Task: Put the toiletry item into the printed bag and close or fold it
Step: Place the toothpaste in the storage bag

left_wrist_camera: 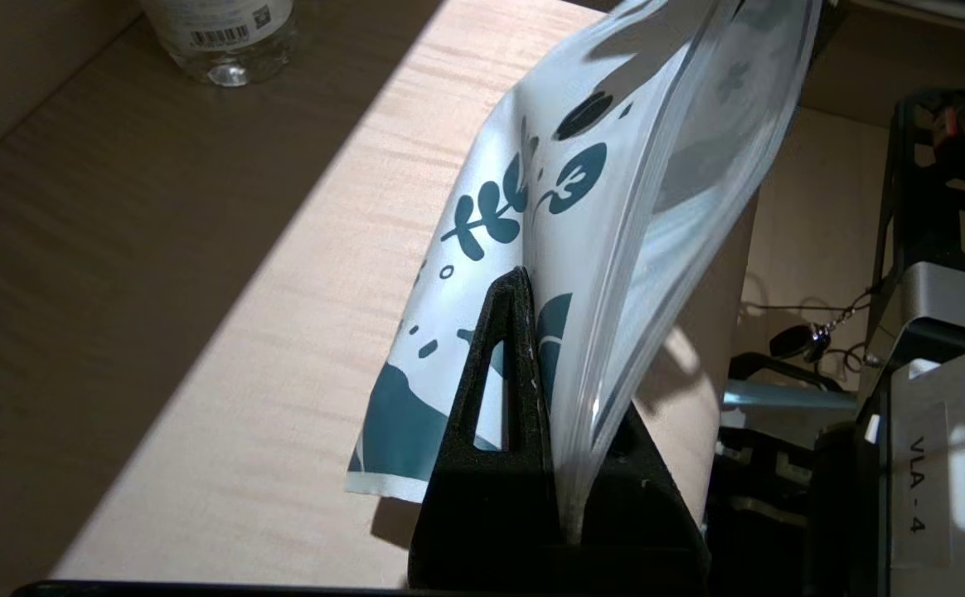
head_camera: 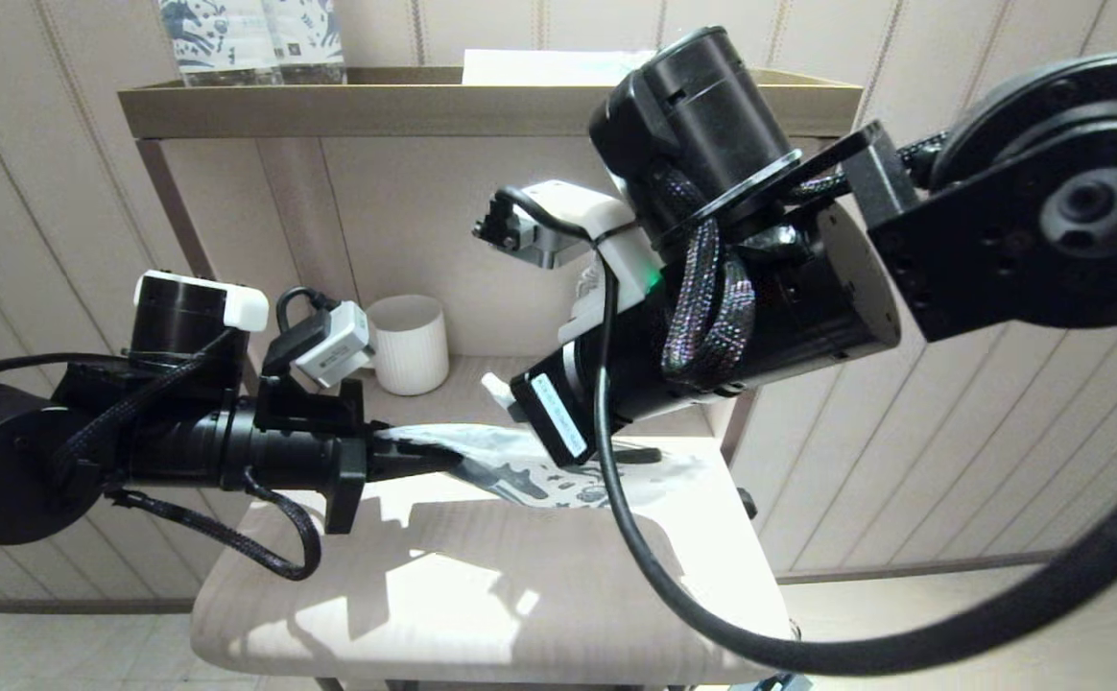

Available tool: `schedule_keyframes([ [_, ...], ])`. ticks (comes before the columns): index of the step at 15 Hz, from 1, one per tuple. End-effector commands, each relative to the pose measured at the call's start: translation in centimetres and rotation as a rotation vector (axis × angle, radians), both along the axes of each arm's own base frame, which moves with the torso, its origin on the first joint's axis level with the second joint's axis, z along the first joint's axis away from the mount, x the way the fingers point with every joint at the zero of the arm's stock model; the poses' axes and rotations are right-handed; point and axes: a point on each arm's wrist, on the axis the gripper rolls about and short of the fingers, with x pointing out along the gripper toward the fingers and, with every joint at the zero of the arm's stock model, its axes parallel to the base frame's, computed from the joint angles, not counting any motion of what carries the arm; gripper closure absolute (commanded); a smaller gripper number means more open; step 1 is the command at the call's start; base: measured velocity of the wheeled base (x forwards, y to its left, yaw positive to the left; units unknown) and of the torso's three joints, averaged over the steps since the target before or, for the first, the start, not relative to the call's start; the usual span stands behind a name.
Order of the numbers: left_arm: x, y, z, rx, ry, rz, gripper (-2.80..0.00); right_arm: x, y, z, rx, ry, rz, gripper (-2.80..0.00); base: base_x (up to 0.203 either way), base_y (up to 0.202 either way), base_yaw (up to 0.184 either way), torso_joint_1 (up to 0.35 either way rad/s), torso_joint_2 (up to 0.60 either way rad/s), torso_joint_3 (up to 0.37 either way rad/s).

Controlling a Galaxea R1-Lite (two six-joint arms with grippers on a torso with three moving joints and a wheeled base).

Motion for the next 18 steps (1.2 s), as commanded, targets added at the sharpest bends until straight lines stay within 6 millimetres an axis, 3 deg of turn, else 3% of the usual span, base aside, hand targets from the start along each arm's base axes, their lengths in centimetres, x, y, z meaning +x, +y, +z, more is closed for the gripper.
schedule_keyframes([
  [1, -0.1, 0.0, 0.1, -0.003, -0.004, -0.006, 0.00, 0.5, 0.4, -0.9, -0.024, 0.016, 0.000, 0.00, 0.000, 0.000, 0.000, 0.000, 0.00, 0.000],
  [6, -0.1, 0.0, 0.0, -0.003, -0.003, -0.008, 0.00, 0.5, 0.5, -1.3, -0.042, 0.019, 0.004, 0.00, 0.000, 0.000, 0.000, 0.000, 0.00, 0.000],
  [11, 0.1, -0.4, 0.0, -0.002, 0.001, -0.014, 0.00, -0.9, -1.3, 1.5, 0.007, -0.055, -0.030, 0.00, 0.000, 0.000, 0.000, 0.000, 0.00, 0.000],
  [18, 0.1, -0.7, 0.3, 0.001, 0.013, -0.018, 0.00, -2.0, -2.3, 1.0, -0.019, -0.091, -0.041, 0.00, 0.000, 0.000, 0.000, 0.000, 0.00, 0.000],
])
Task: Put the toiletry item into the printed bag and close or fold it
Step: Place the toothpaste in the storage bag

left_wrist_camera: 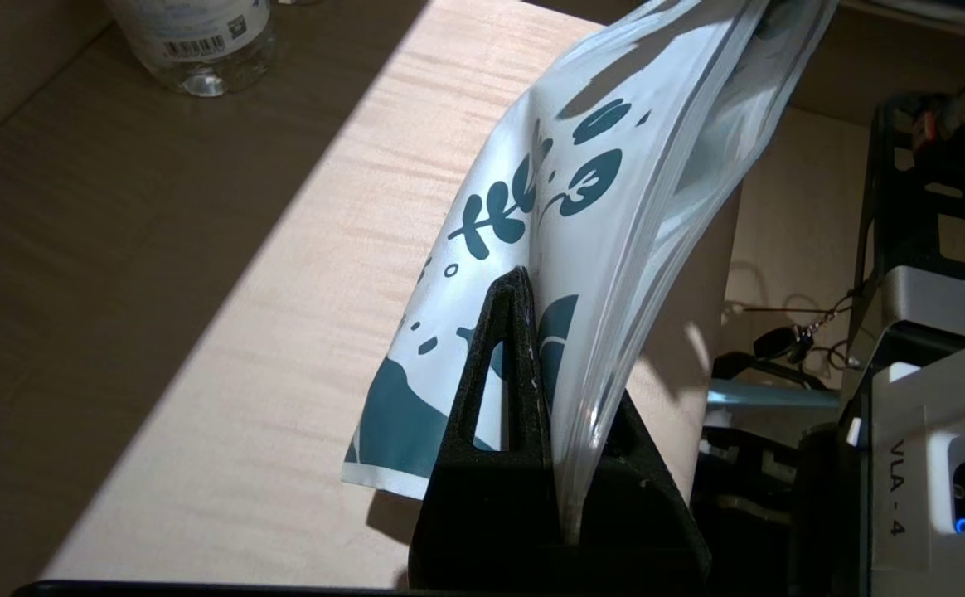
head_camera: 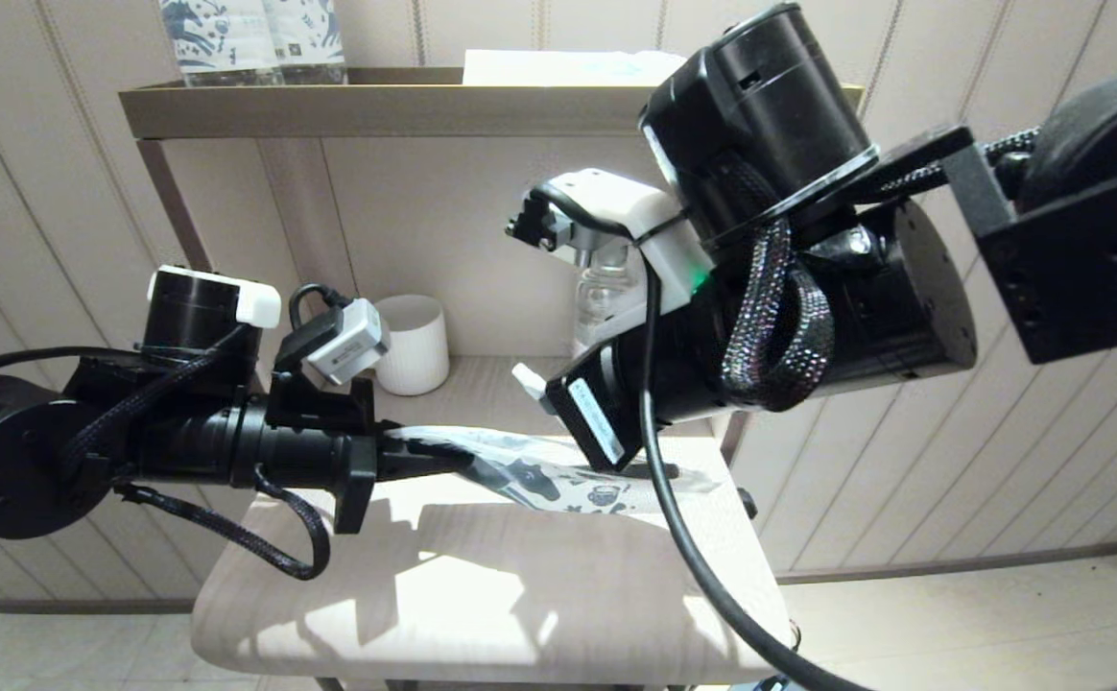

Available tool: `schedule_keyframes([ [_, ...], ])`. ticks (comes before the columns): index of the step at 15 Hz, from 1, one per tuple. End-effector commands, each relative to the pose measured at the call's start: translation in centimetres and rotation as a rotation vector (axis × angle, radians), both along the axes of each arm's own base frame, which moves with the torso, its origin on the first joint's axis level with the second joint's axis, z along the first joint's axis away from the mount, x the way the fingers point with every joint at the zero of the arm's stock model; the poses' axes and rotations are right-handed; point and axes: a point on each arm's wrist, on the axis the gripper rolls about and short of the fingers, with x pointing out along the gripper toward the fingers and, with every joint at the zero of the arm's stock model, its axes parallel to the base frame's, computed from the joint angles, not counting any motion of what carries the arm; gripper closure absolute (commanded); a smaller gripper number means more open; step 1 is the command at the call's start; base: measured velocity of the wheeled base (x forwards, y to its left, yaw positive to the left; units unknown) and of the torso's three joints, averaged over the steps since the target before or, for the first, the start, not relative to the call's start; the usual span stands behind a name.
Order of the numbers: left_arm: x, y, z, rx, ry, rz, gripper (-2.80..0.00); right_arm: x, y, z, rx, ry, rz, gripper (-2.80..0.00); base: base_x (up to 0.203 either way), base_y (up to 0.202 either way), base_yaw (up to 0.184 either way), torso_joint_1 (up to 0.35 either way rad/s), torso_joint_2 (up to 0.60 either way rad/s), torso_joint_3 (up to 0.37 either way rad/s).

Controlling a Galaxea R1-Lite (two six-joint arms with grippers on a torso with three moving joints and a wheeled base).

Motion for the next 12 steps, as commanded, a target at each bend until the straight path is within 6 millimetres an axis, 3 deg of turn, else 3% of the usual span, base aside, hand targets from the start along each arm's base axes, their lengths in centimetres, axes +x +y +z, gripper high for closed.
schedule_keyframes([
  [1, 0.1, 0.0, 0.0, -0.001, 0.000, -0.003, 0.00, -1.3, -0.7, 0.9, 0.010, -0.020, 0.024, 0.00, 0.000, 0.000, 0.000, 0.000, 0.00, 0.000],
  [5, 0.4, -0.2, 0.3, 0.016, 0.044, -0.005, 0.00, -2.8, -1.4, 1.9, -0.001, -0.068, 0.074, 0.00, 0.000, 0.000, 0.000, 0.000, 0.00, 0.000],
  [10, 0.8, -0.3, 0.3, 0.023, 0.060, -0.005, 0.00, -1.9, -0.8, -1.7, -0.142, -0.029, 0.139, 0.00, 0.000, 0.000, 0.000, 0.000, 0.00, 0.000],
  [12, 0.9, -0.4, 0.1, 0.025, 0.064, -0.007, 0.00, -1.3, -0.9, -2.1, -0.135, 0.001, 0.165, 0.00, 0.000, 0.000, 0.000, 0.000, 0.00, 0.000],
])
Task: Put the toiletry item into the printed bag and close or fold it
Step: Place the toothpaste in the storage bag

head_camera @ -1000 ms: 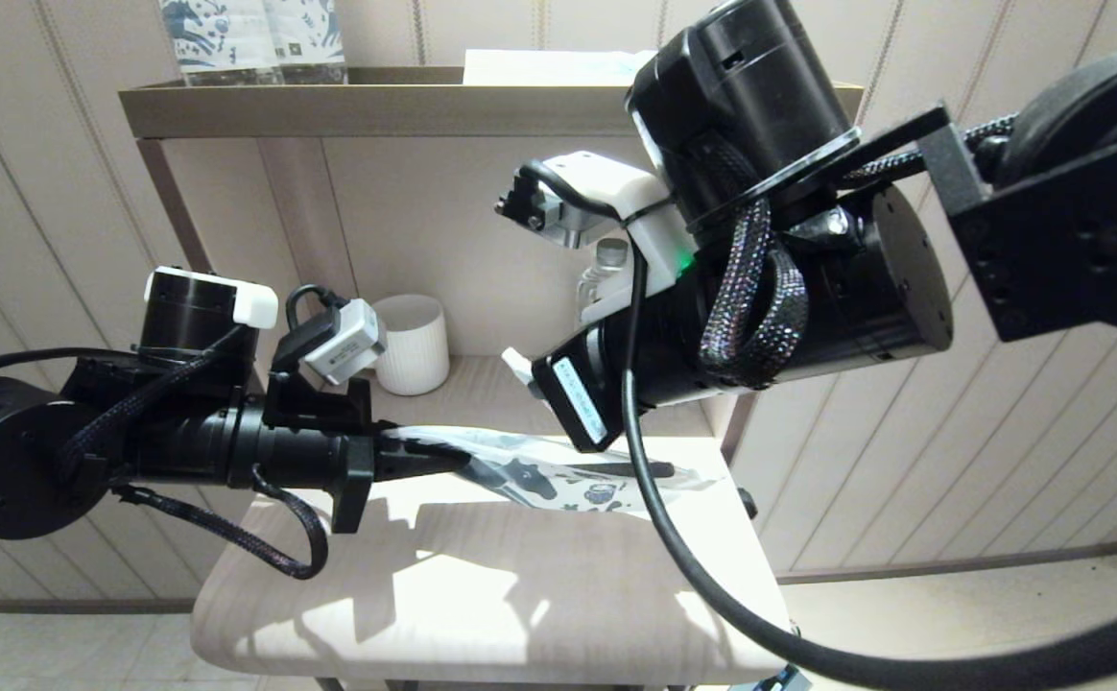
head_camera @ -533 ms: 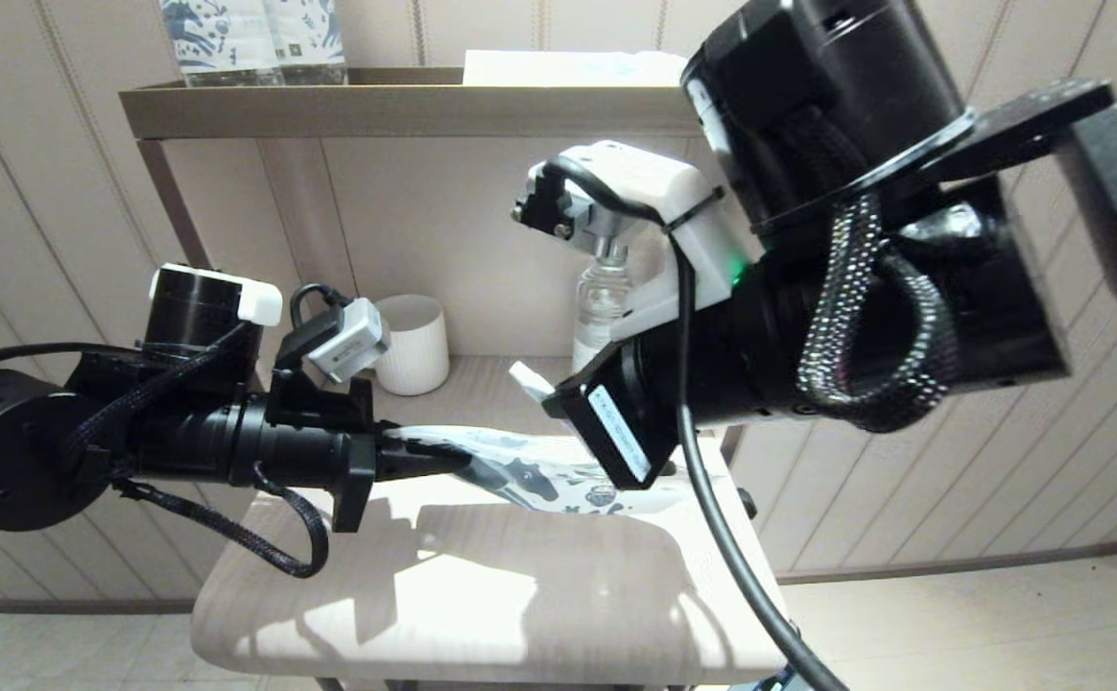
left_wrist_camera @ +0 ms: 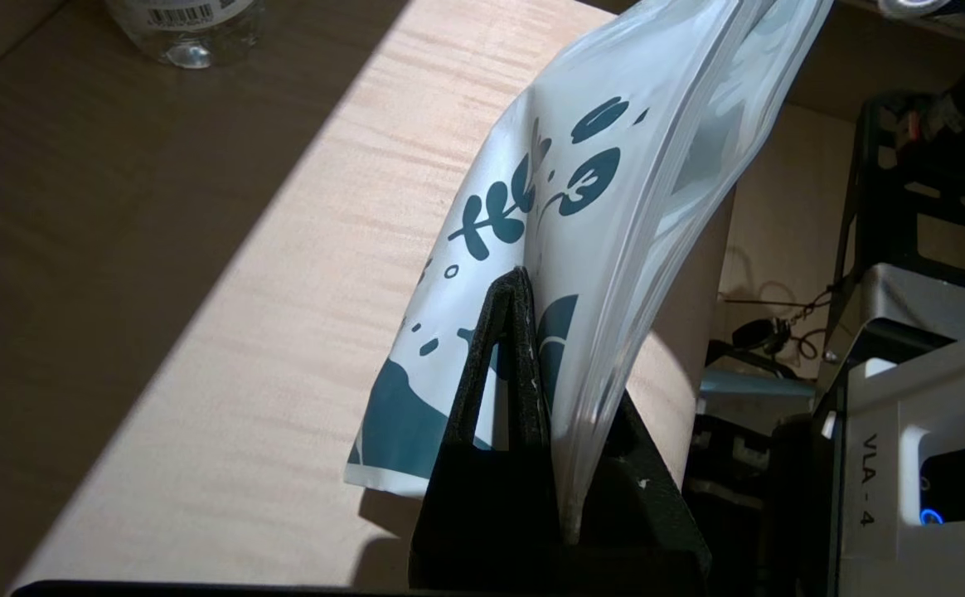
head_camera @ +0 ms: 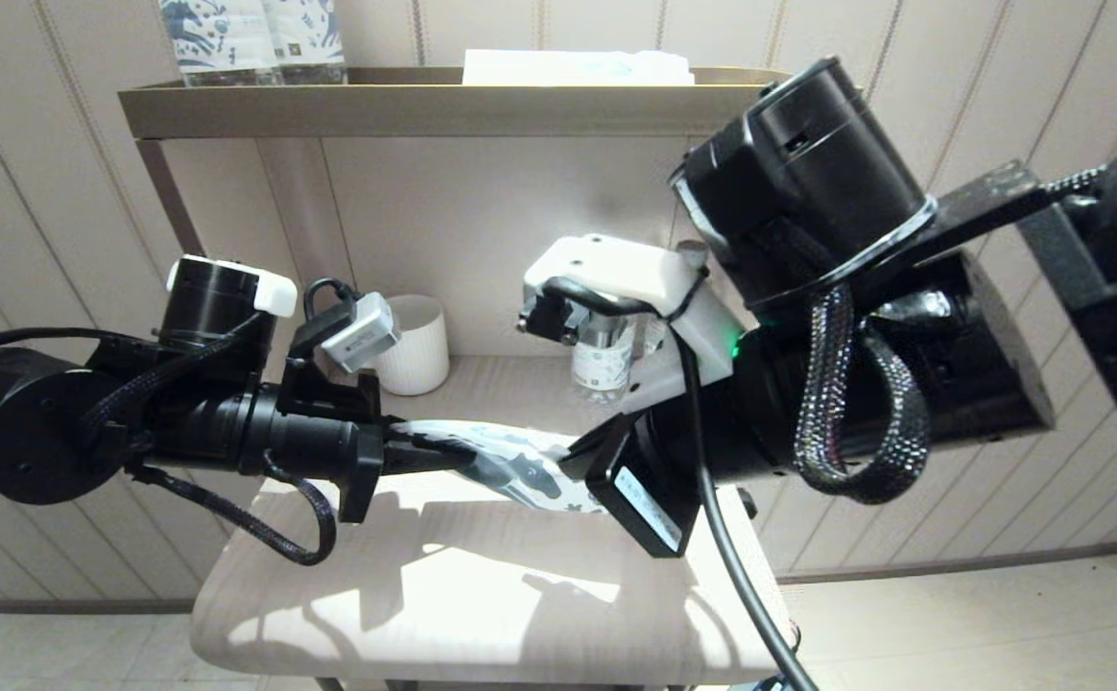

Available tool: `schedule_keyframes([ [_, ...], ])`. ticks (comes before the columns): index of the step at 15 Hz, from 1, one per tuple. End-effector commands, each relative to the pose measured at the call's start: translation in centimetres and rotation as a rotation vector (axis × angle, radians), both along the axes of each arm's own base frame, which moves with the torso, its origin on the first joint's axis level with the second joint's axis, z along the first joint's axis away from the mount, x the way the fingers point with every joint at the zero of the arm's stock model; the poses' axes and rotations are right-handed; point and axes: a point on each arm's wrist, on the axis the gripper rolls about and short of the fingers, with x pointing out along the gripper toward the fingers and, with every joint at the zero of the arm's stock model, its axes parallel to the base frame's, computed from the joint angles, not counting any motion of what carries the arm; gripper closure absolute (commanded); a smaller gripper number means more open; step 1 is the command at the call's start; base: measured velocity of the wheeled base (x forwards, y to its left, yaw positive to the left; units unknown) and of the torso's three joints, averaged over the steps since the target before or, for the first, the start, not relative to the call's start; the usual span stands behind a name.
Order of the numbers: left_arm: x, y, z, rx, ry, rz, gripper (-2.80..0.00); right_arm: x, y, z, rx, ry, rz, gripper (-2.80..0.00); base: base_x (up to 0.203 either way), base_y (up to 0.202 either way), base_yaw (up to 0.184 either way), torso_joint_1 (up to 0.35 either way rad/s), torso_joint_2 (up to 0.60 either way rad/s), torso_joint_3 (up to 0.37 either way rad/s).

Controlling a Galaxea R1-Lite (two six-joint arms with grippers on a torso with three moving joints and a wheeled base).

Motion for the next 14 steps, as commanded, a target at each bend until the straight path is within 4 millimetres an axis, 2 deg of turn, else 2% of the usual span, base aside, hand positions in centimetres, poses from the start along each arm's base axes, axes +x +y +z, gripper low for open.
schedule_keyframes([
  [1, 0.2, -0.1, -0.3, 0.002, 0.004, -0.005, 0.00, 0.7, 0.0, -0.6, -0.015, 0.017, 0.008, 0.00, 0.000, 0.000, 0.000, 0.000, 0.00, 0.000],
  [4, 0.2, -0.1, -0.4, 0.003, 0.004, -0.006, 0.00, 1.8, -0.3, -1.0, -0.038, 0.008, -0.006, 0.00, 0.000, 0.000, 0.000, 0.000, 0.00, 0.000],
  [8, 0.2, -0.1, -0.9, 0.019, -0.004, -0.020, 0.00, 1.7, -0.4, 0.0, -0.040, -0.026, 0.014, 0.00, 0.000, 0.000, 0.000, 0.000, 0.00, 0.000],
  [12, 0.3, -0.1, -1.1, 0.026, -0.010, -0.027, 0.00, 1.1, -1.0, 1.8, -0.121, -0.010, 0.051, 0.00, 0.000, 0.000, 0.000, 0.000, 0.00, 0.000],
  [14, 0.4, -0.1, -1.1, 0.025, -0.011, -0.027, 0.00, 1.6, -0.4, 0.9, -0.184, 0.028, 0.066, 0.00, 0.000, 0.000, 0.000, 0.000, 0.00, 0.000],
])
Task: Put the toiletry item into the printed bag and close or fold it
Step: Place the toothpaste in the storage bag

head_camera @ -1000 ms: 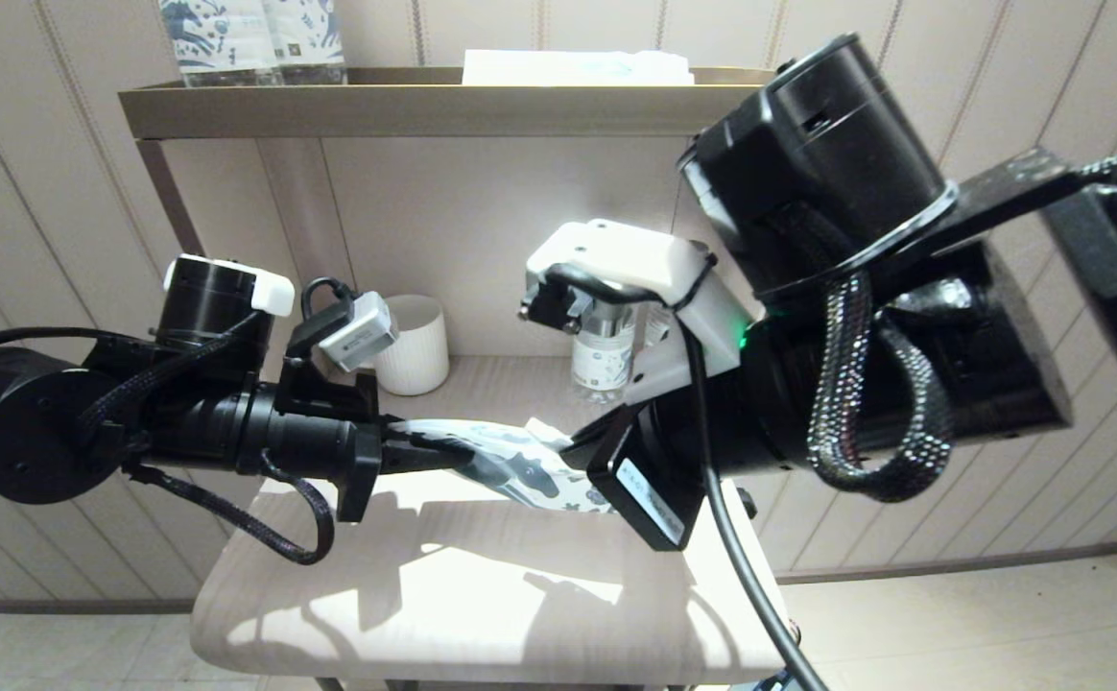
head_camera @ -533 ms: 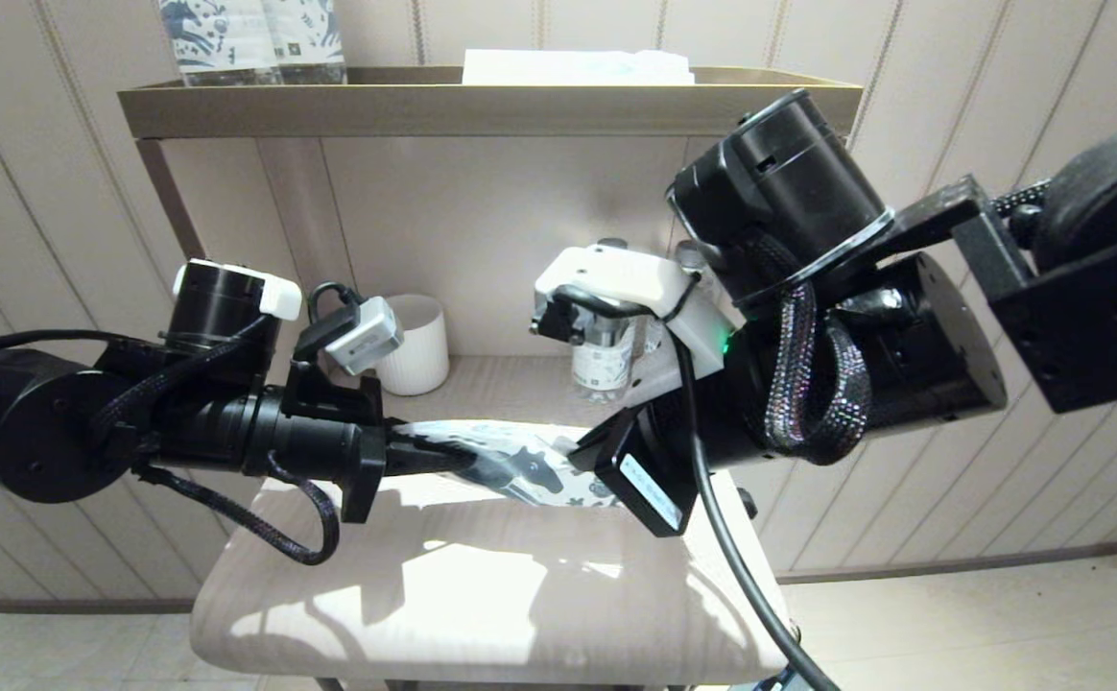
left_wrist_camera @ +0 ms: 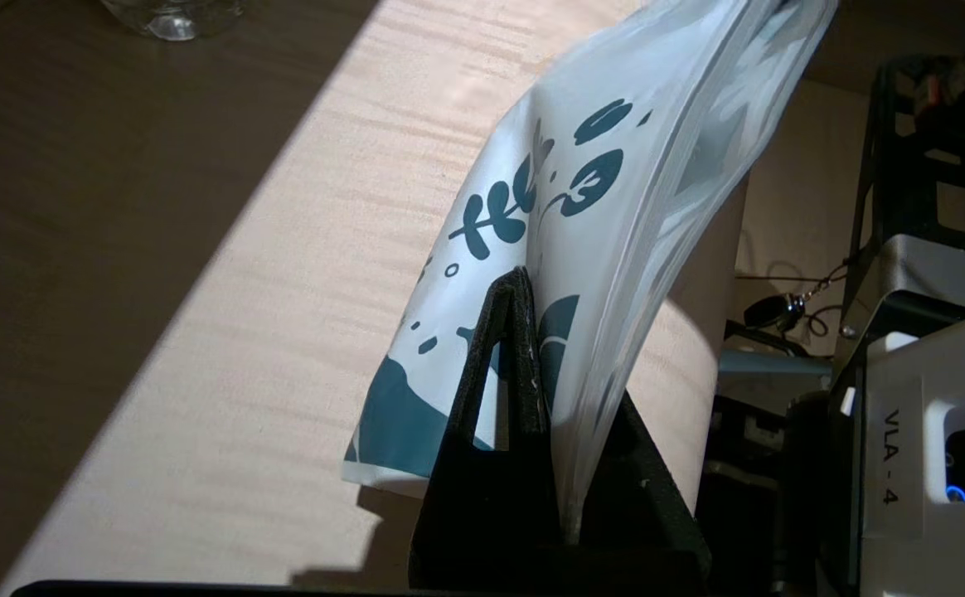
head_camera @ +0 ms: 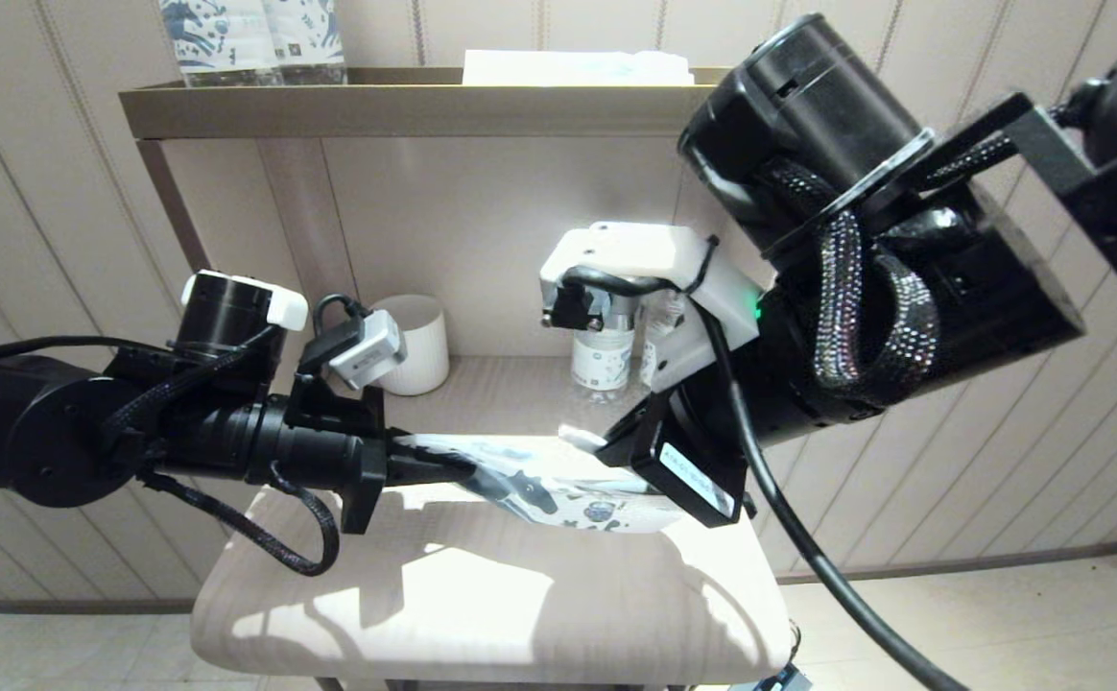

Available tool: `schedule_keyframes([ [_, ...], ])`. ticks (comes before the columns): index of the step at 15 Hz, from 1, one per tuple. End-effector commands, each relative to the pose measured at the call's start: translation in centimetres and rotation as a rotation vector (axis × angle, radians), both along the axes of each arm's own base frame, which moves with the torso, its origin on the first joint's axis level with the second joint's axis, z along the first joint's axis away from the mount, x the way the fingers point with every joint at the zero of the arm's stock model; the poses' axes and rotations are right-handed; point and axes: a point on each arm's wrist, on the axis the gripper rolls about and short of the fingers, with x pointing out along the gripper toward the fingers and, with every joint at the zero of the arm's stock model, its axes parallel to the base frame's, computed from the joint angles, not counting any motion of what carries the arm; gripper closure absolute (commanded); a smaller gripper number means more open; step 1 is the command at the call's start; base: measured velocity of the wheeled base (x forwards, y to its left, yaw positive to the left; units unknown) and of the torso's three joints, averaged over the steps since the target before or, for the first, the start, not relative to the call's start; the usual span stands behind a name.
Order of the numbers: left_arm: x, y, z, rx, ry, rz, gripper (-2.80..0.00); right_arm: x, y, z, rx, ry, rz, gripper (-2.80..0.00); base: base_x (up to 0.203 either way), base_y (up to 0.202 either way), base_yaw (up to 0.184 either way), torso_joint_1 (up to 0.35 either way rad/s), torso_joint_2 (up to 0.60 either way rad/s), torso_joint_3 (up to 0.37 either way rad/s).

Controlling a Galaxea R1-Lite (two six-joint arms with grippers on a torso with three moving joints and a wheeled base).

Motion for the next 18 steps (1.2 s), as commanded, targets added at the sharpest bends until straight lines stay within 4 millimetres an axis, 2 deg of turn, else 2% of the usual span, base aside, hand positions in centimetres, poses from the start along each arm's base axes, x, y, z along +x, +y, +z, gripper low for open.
schedule_keyframes([
  [1, 0.1, -0.1, -0.1, -0.001, 0.000, -0.005, 0.00, 0.6, 0.8, -0.9, -0.042, 0.021, 0.013, 0.00, 0.000, 0.000, 0.000, 0.000, 0.00, 0.000],
  [6, 0.2, -0.2, -0.3, 0.001, 0.006, -0.006, 0.00, 1.7, 2.2, -2.7, -0.090, 0.048, 0.028, 0.00, 0.000, 0.000, 0.000, 0.000, 0.00, 0.000],
  [18, -0.1, -0.7, -0.4, 0.004, 0.007, -0.028, 0.00, 3.6, 4.0, -4.4, -0.084, 0.045, 0.028, 0.00, 0.000, 0.000, 0.000, 0.000, 0.00, 0.000],
])
